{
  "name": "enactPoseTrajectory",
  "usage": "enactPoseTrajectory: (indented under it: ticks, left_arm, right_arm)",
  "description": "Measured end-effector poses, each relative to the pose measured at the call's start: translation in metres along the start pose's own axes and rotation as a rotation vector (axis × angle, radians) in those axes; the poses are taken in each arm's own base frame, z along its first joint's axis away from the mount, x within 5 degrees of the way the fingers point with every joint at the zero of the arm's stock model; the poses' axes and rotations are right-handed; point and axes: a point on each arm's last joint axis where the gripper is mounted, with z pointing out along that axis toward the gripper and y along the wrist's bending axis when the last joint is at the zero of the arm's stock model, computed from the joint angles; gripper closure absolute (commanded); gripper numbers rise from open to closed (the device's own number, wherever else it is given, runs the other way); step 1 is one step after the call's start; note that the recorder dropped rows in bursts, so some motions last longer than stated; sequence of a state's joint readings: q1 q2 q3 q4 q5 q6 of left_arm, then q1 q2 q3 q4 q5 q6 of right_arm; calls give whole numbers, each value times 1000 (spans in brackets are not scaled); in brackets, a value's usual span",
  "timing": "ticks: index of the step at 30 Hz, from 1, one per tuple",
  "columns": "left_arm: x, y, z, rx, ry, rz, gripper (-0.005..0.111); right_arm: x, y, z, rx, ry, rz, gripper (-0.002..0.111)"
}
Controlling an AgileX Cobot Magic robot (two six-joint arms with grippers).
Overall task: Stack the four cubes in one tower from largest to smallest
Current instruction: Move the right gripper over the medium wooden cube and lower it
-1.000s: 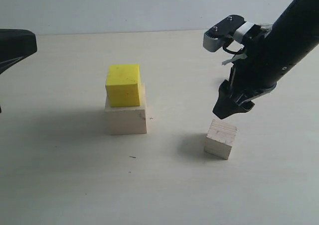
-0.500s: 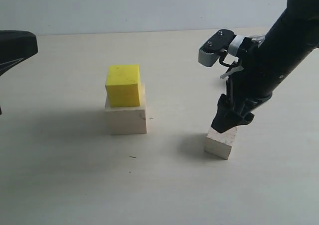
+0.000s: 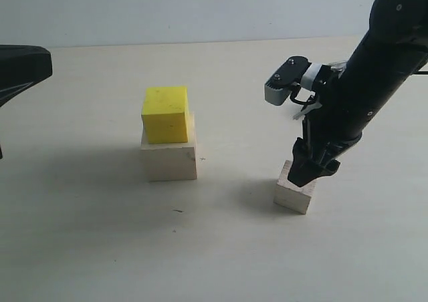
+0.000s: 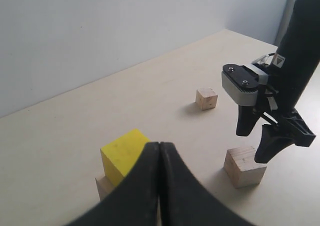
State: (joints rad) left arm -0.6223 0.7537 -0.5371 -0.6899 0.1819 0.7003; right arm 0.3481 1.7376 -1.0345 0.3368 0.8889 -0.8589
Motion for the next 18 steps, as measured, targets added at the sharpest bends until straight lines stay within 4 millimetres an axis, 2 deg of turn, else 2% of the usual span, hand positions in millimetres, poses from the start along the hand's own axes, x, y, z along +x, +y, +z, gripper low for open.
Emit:
enactPoseTrajectory:
  ticks: [18]
  left_arm:
    - [1,0,0,5,6,2,107]
  right_arm:
    - [2,-9,37,-63,65,19,43]
